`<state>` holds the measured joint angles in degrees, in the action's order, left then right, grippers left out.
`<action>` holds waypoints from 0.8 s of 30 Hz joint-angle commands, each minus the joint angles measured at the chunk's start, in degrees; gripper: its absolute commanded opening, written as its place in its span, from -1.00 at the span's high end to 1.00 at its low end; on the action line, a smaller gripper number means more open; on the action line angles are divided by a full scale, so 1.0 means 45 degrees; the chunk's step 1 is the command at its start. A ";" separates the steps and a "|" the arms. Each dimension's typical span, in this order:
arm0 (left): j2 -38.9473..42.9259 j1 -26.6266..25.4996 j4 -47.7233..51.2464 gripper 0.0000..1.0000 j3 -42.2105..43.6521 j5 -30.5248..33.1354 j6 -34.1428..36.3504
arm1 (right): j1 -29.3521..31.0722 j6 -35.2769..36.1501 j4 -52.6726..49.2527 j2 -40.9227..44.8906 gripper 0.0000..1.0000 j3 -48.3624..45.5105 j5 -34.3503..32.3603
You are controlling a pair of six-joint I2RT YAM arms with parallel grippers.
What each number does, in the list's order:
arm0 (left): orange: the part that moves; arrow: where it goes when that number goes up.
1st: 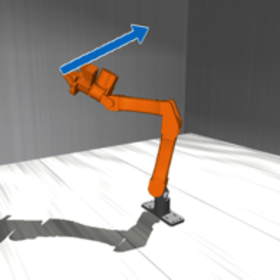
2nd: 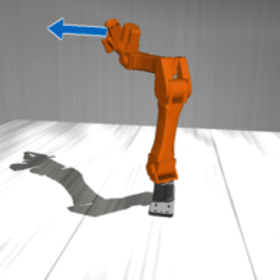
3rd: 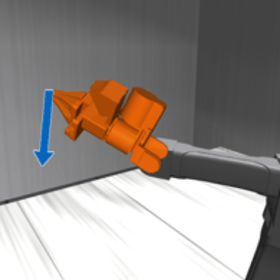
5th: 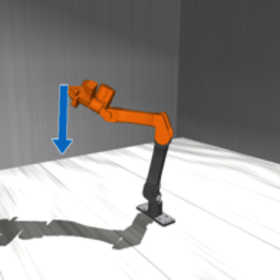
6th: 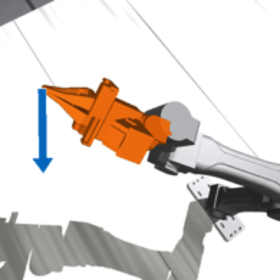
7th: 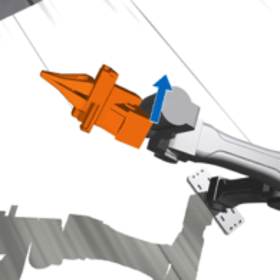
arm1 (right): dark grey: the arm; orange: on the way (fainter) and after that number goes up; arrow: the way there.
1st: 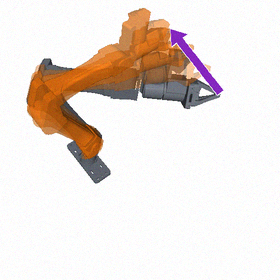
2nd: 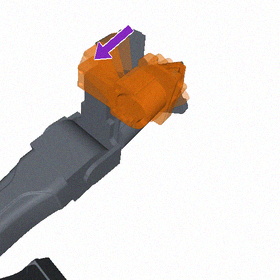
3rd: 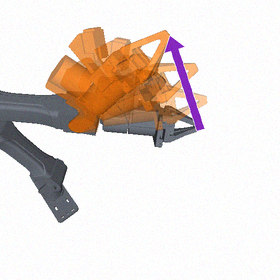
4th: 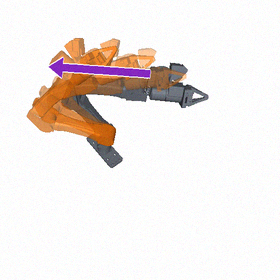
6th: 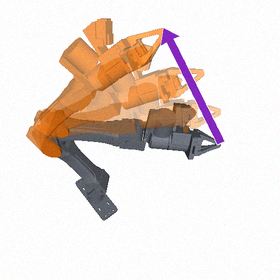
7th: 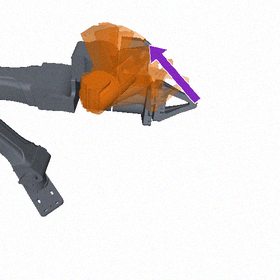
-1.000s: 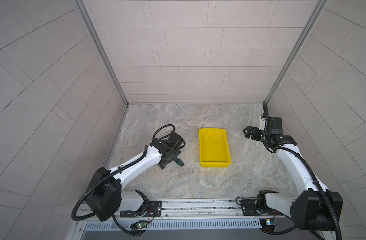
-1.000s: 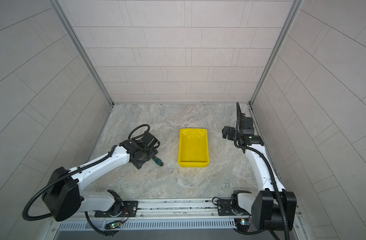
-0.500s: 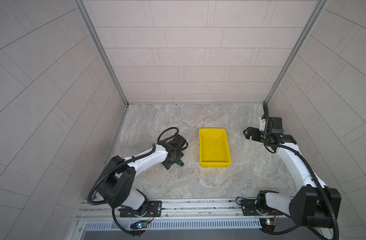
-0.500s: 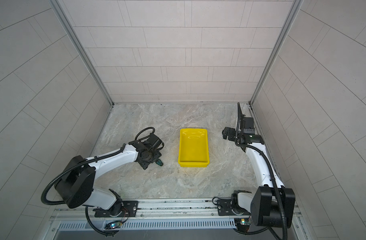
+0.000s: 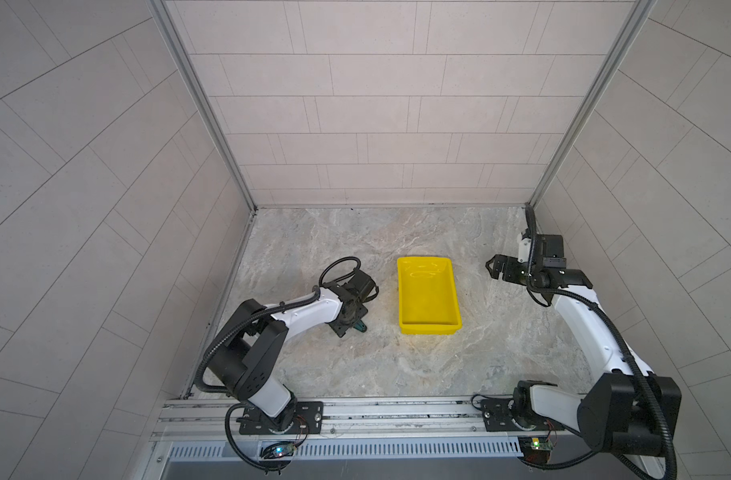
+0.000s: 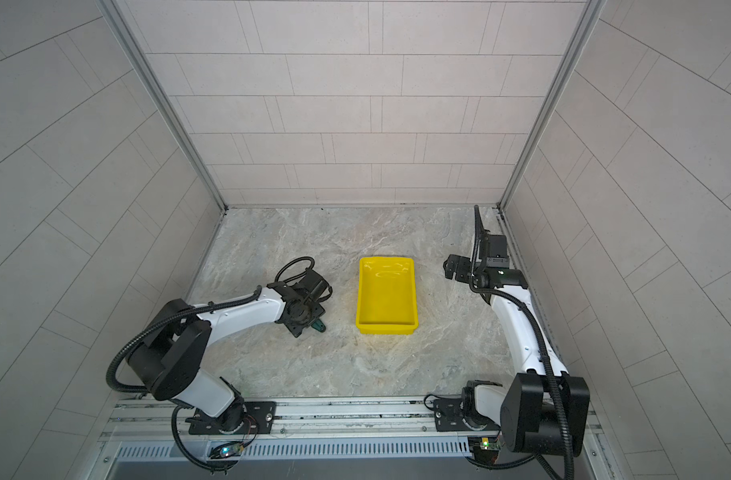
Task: Put the screwdriver in the bin
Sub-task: 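Close the left gripper on the green-and-black screwdriver handle and lift it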
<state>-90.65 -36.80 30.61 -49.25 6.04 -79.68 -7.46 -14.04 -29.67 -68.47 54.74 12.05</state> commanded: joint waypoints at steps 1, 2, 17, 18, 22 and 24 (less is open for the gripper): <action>-0.0071 -0.0085 -0.0056 -0.28 0.0034 0.0654 -0.0504 | -0.0041 -0.0103 -0.0179 0.0198 -0.99 0.0144 -0.0035; -0.0087 -0.0085 -0.0196 -0.26 0.0093 0.0652 -0.0554 | -0.0041 -0.0107 -0.0192 0.0203 -0.99 0.0142 -0.0040; -0.0518 -0.0899 -0.0826 0.46 0.0027 0.1156 -0.1316 | -0.0041 -0.0070 -0.0403 0.0040 -0.99 0.0261 0.0643; -0.0471 -0.0953 -0.0775 0.73 0.0009 0.1186 -0.1317 | -0.0041 -0.0039 -0.0416 0.0021 -0.99 0.0262 0.0792; -0.0229 -0.1042 -0.0263 1.00 0.0056 0.1448 -0.1393 | 0.0044 -0.0115 -0.0289 -0.0058 -0.99 0.0180 0.1183; 0.0081 -0.1059 -0.0110 1.00 0.0059 0.1563 -0.1327 | 0.0138 -0.0206 -0.0180 -0.0088 -0.99 0.0127 0.1309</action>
<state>-91.70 -41.01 27.46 -49.50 11.07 -84.25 -7.35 -14.09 -30.28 -68.53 54.74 16.29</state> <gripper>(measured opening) 0.171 0.995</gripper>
